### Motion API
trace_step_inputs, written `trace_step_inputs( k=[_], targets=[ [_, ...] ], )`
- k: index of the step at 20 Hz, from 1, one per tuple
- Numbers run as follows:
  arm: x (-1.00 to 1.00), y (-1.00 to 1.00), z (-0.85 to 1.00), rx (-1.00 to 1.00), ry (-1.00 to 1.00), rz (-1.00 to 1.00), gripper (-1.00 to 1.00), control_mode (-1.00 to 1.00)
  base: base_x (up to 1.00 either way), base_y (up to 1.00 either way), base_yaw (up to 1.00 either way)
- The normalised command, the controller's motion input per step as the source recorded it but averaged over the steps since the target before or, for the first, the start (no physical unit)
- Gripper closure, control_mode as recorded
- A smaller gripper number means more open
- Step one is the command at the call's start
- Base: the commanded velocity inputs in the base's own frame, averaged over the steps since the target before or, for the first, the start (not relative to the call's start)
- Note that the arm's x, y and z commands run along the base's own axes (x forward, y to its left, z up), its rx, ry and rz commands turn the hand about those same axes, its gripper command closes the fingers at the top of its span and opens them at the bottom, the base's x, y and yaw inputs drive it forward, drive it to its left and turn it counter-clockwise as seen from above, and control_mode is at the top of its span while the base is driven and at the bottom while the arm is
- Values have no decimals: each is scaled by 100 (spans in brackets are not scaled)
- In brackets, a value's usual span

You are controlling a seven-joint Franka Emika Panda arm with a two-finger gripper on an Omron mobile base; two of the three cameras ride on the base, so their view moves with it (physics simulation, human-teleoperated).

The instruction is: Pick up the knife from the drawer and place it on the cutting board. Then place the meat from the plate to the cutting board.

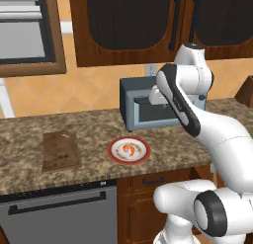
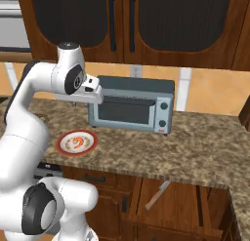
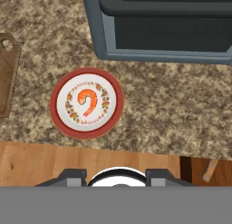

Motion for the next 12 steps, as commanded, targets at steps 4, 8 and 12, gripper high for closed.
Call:
trace_step_inputs(
  k=[4, 8, 12],
  targets=[
    [0, 0, 0, 0, 0, 0, -100, 100, 0, 22, -12],
    [0, 0, 0, 0, 0, 0, -100, 100, -12, 53, -68],
    [0, 0, 0, 0, 0, 0, -100, 100, -9, 53, -73]
  ],
)
